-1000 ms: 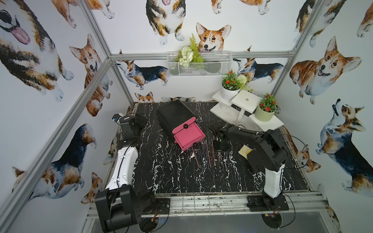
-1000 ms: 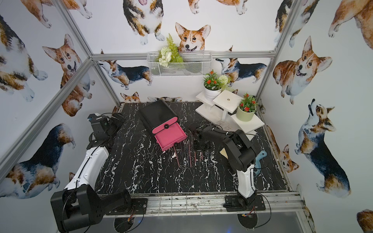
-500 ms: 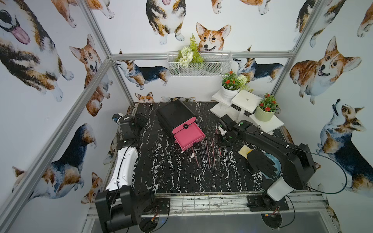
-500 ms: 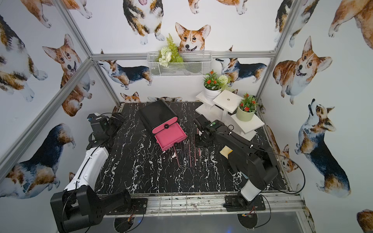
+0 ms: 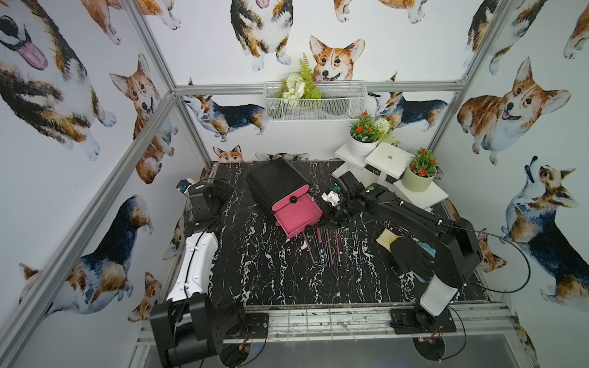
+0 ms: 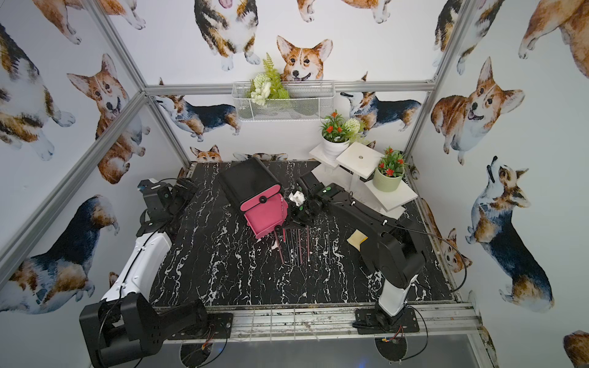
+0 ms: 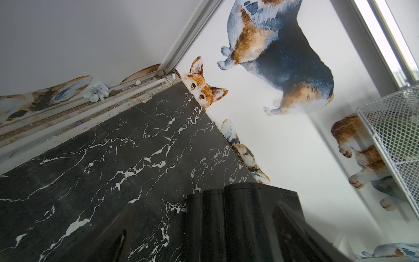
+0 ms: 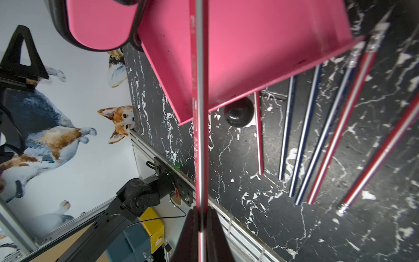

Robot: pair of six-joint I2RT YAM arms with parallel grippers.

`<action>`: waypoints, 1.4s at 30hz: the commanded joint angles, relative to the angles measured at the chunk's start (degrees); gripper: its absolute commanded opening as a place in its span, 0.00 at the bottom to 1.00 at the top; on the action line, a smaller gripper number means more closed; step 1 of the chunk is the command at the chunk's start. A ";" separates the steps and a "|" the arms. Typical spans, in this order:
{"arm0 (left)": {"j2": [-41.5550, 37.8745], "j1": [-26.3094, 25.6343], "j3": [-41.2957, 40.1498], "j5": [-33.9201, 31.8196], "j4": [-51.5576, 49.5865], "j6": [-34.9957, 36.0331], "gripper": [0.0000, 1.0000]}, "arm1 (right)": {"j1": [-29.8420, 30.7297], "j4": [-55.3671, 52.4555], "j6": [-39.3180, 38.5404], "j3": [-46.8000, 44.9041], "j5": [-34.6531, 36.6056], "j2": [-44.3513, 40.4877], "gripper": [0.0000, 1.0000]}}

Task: Please place the pencils in the drawer according to their color
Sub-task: Pick up the pencil from the center of the board, then place the pencil in the drawer.

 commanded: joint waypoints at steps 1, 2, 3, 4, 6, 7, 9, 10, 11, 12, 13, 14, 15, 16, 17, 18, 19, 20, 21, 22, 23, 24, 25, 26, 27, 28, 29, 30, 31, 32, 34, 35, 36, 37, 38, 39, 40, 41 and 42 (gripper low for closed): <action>-0.24 0.04 0.26 -0.63 0.71 0.65 1.00 | 0.09 2.59 2.58 2.07 -4.31 2.00 0.00; -0.33 0.03 0.32 -0.70 0.64 0.71 1.00 | 0.08 2.94 3.43 2.40 -4.58 2.64 0.00; -0.33 0.03 0.36 -0.74 0.63 0.73 1.00 | 0.13 3.31 4.05 2.58 -4.73 3.11 0.00; -0.33 0.03 0.41 -0.74 0.56 0.81 1.00 | 0.07 3.41 4.67 2.78 -4.73 3.68 0.00; -0.42 0.03 0.41 -0.91 0.43 0.91 1.00 | 0.07 3.57 5.39 3.06 -4.60 4.49 0.00; -0.42 0.03 0.41 -0.92 0.38 0.88 1.00 | 0.09 3.83 5.94 3.14 -4.49 4.80 0.00; -0.33 0.03 0.34 -0.88 0.53 0.78 1.00 | 0.07 4.43 6.72 3.25 -4.51 5.34 0.00; -0.24 0.03 0.41 -0.83 0.50 0.82 1.00 | 0.07 4.72 7.05 3.33 -4.47 5.60 0.00; -0.24 0.04 0.41 -0.83 0.52 0.82 1.00 | 0.08 4.59 7.26 3.61 -4.13 5.91 0.00; -0.24 0.03 0.39 -0.83 0.54 0.82 1.00 | 0.08 4.39 7.29 3.89 -3.77 6.15 0.00; -0.24 0.03 0.41 -0.81 0.54 0.81 1.00 | 0.07 4.23 7.28 4.18 -3.63 6.52 0.00; -0.16 0.03 0.36 -0.77 0.62 0.82 1.00 | 0.01 4.12 7.33 4.42 -3.63 6.91 0.00; -0.15 0.03 0.36 -0.75 0.62 0.82 1.00 | -0.01 4.33 7.49 4.67 -3.63 7.34 0.00; -0.15 0.03 0.31 -0.81 0.64 0.74 1.00 | 0.01 4.50 7.76 4.97 -3.55 7.80 0.00; -0.07 0.03 0.28 -0.75 0.63 0.73 1.00 | 0.01 4.62 7.95 5.31 -3.34 8.15 0.00; -0.07 0.03 0.23 -0.74 0.67 0.73 1.00 | -0.01 4.97 8.14 5.74 -3.28 8.60 0.00; -0.05 0.03 0.23 -0.75 0.67 0.73 1.00 | 0.03 4.99 8.38 6.24 -2.97 9.02 0.00; 0.02 0.03 0.23 -0.75 0.75 0.73 1.00 | 0.07 4.95 8.41 6.78 -2.78 9.41 0.00; 0.02 0.04 0.23 -0.74 0.80 0.73 1.00 | 0.06 4.82 8.47 7.58 -2.66 10.04 0.00; 0.02 0.03 0.23 -0.74 0.77 0.73 1.00 | 0.06 4.68 8.53 8.17 -2.43 10.57 0.00; -0.06 0.03 0.23 -0.74 0.79 0.73 1.00 | 0.00 4.68 8.57 8.70 -2.24 11.07 0.00; -0.07 0.03 0.23 -0.74 0.75 0.73 1.00 | 0.05 4.52 8.49 9.36 -2.08 11.56 0.00; -0.08 0.08 0.23 -0.74 0.80 0.73 1.00 | -0.01 4.25 8.41 10.03 -1.56 12.16 0.00; -0.07 0.03 0.23 -0.83 0.77 0.73 1.00 | 0.00 3.95 8.24 10.82 -1.22 12.79 0.00; -0.07 0.04 0.23 -0.78 0.80 0.73 1.00 | -0.01 3.14 7.82 11.86 -0.73 13.53 0.00; -0.09 0.08 0.14 -0.75 0.81 0.65 1.00 | 0.06 2.31 7.47 12.86 -0.04 14.19 0.00; -0.05 0.06 0.14 -0.74 0.89 0.65 1.00 | 0.10 2.05 7.20 13.49 0.37 14.68 0.00; -0.06 0.03 0.14 -0.74 0.89 0.65 1.00 | 0.07 1.80 7.09 14.14 0.86 15.23 0.00; -0.07 0.04 0.14 -0.74 0.89 0.64 1.00 | 0.07 1.68 7.13 14.69 1.31 15.61 0.00; -0.10 0.04 0.23 -0.74 0.89 0.65 1.00 | 0.16 1.64 7.08 15.12 1.78 16.01 0.00; 0.10 0.06 0.19 -0.74 0.89 0.73 1.00 | 0.16 1.59 7.14 15.94 2.51 16.71 0.00; 0.11 0.03 0.23 -0.74 0.89 0.71 1.00 | 0.16 1.80 7.16 16.17 2.61 17.04 0.00; 0.17 0.03 0.16 -0.74 0.89 0.65 1.00 | 0.24 1.88 7.28 16.47 2.82 17.44 0.00; 0.20 0.03 0.23 -0.70 0.98 0.65 1.00 | 0.25 2.07 7.38 16.68 2.87 17.77 0.00; 0.20 0.04 0.23 -0.66 0.94 0.65 1.00 | 0.36 2.13 7.44 16.98 2.79 18.02 0.00; 0.20 0.03 0.23 -0.71 0.92 0.65 1.00 | 0.50 2.18 7.52 17.28 2.71 18.28 0.00; 0.15 0.03 0.23 -0.74 0.96 0.65 1.00 | 0.56 2.44 7.73 17.44 2.61 18.48 0.00; 0.11 0.03 0.23 -0.67 0.94 0.65 1.00 | 0.67 2.55 7.84 17.56 2.61 18.54 0.00; 0.11 0.03 0.23 -0.66 0.91 0.65 1.00 | 0.77 2.67 7.87 17.73 2.69 18.76 0.00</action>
